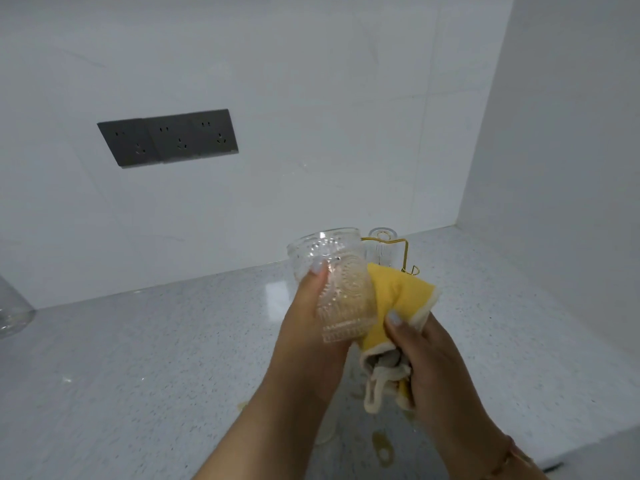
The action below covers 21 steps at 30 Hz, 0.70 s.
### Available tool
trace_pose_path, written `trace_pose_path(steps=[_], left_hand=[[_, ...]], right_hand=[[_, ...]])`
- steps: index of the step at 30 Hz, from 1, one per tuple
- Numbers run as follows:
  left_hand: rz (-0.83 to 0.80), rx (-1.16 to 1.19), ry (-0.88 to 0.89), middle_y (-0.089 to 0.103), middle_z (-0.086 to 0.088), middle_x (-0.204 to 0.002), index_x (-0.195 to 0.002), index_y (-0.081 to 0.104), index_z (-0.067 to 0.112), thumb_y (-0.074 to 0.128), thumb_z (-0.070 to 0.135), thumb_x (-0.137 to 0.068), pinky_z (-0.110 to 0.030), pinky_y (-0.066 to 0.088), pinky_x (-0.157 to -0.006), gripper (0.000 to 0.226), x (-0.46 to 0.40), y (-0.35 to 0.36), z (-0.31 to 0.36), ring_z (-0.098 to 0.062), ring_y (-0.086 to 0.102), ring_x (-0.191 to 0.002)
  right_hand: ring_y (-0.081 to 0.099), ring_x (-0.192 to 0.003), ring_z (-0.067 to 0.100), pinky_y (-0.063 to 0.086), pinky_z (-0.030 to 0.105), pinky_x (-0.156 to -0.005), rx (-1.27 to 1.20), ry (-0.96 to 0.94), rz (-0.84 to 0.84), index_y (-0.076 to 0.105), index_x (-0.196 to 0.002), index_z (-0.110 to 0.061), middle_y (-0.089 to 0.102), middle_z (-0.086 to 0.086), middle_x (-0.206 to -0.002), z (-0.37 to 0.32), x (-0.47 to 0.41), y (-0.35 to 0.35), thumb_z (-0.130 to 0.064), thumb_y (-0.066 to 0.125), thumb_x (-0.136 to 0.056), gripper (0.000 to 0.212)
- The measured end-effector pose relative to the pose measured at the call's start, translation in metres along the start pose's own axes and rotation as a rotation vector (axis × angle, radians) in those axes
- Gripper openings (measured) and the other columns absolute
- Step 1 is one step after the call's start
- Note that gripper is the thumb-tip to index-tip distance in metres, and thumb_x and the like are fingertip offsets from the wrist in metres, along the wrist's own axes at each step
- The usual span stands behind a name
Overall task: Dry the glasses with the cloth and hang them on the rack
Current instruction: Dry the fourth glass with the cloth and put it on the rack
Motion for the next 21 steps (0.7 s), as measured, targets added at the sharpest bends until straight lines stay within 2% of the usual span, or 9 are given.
trace_pose_path(steps=[1, 3, 5, 8, 10, 12, 15, 18, 21], left_hand=[[-0.018, 0.027, -0.013, 0.066, -0.024, -0.111, -0.117, 0.066, 0.005, 0.061, 0.052, -0.080, -0.053, 0.046, -0.097, 0.059, -0.003, -0.001, 0.000, -0.039, 0.063, -0.103], [-0.054, 0.039, -0.050, 0.071, -0.018, -0.111, -0.115, 0.068, 0.008, 0.053, 0.049, -0.082, -0.051, 0.048, -0.093, 0.054, -0.008, -0.005, 0.000, -0.035, 0.067, -0.101], [-0.040, -0.032, -0.079, 0.072, -0.016, -0.106, -0.114, 0.068, 0.009, 0.062, 0.048, -0.075, -0.049, 0.055, -0.086, 0.056, -0.010, -0.019, 0.001, -0.031, 0.070, -0.092], [-0.114, -0.258, -0.134, 0.070, -0.016, -0.097, -0.115, 0.067, 0.007, 0.087, 0.053, -0.050, -0.043, 0.055, -0.075, 0.082, -0.010, -0.028, -0.004, -0.029, 0.067, -0.085], [-0.201, -0.402, -0.134, 0.071, -0.010, -0.097, -0.114, 0.067, 0.009, 0.089, 0.047, -0.047, -0.038, 0.055, -0.072, 0.080, -0.009, -0.023, -0.009, -0.025, 0.069, -0.085], [-0.231, -0.462, -0.127, 0.073, -0.008, -0.097, -0.117, 0.061, 0.007, 0.082, 0.038, -0.056, -0.036, 0.056, -0.069, 0.071, -0.008, -0.018, -0.011, -0.025, 0.071, -0.083], [-0.275, -0.479, -0.133, 0.067, -0.025, -0.118, -0.123, 0.058, 0.006, 0.079, 0.032, -0.064, -0.055, 0.052, -0.088, 0.068, -0.008, -0.016, -0.011, -0.049, 0.064, -0.105], [-0.258, -0.489, -0.142, 0.065, -0.028, -0.119, -0.122, 0.060, 0.007, 0.081, 0.030, -0.063, -0.051, 0.050, -0.089, 0.067, -0.007, -0.022, -0.005, -0.046, 0.065, -0.104], [-0.275, -0.514, -0.143, 0.063, -0.033, -0.115, -0.120, 0.058, 0.002, 0.083, 0.029, -0.059, -0.045, 0.052, -0.083, 0.072, -0.007, -0.021, -0.005, -0.038, 0.065, -0.095]], right_hand=[[0.058, -0.049, 0.011, 0.041, 0.015, -0.039, 0.031, -0.006, 0.043, 0.060, -0.099, -0.010, 0.061, 0.005, -0.060, 0.000, 0.001, -0.007, -0.035, 0.060, -0.085, 0.029], [0.058, -0.046, 0.013, 0.040, 0.019, -0.035, 0.102, -0.012, 0.160, 0.056, -0.100, -0.015, 0.061, 0.010, -0.065, -0.002, 0.000, -0.028, -0.023, 0.060, -0.089, 0.015], [0.058, -0.046, 0.020, 0.042, 0.024, -0.037, 0.131, -0.023, 0.243, 0.050, -0.103, -0.014, 0.061, 0.012, -0.068, -0.012, -0.007, -0.049, -0.021, 0.059, -0.090, 0.018], [0.051, -0.043, 0.007, 0.038, 0.018, -0.036, 0.284, -0.157, 0.268, 0.056, -0.092, -0.020, 0.060, -0.006, -0.055, -0.051, -0.020, -0.066, -0.034, 0.058, -0.079, 0.019], [0.050, -0.041, 0.003, 0.038, 0.017, -0.038, 0.481, -0.249, 0.200, 0.056, -0.081, -0.023, 0.062, -0.004, -0.054, -0.073, -0.025, -0.058, -0.035, 0.063, -0.081, 0.014], [0.057, -0.040, 0.008, 0.040, 0.021, -0.036, 0.616, -0.260, 0.031, 0.056, -0.076, -0.022, 0.069, 0.002, -0.059, -0.080, -0.027, -0.034, -0.027, 0.069, -0.082, 0.015], [0.070, -0.056, 0.009, 0.052, 0.019, -0.047, 0.709, -0.176, -0.277, 0.062, -0.077, -0.021, 0.074, -0.004, -0.068, -0.071, -0.025, -0.005, -0.038, 0.079, -0.070, 0.025], [0.072, -0.080, 0.011, 0.058, 0.030, -0.072, 0.553, -0.119, -0.343, 0.069, -0.090, -0.036, 0.075, -0.007, -0.088, -0.067, -0.030, -0.013, -0.052, 0.075, -0.056, 0.039], [0.071, -0.082, 0.014, 0.058, 0.031, -0.075, 0.498, -0.101, -0.338, 0.069, -0.090, -0.037, 0.075, -0.006, -0.091, -0.060, -0.031, -0.014, -0.053, 0.070, -0.055, 0.039]])
Point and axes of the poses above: each hand's wrist, its own x-axis away from the middle knuckle, its own y-axis out of the palm, z = x × y, the point moved 9 cm from there along -x, towards the middle knuckle
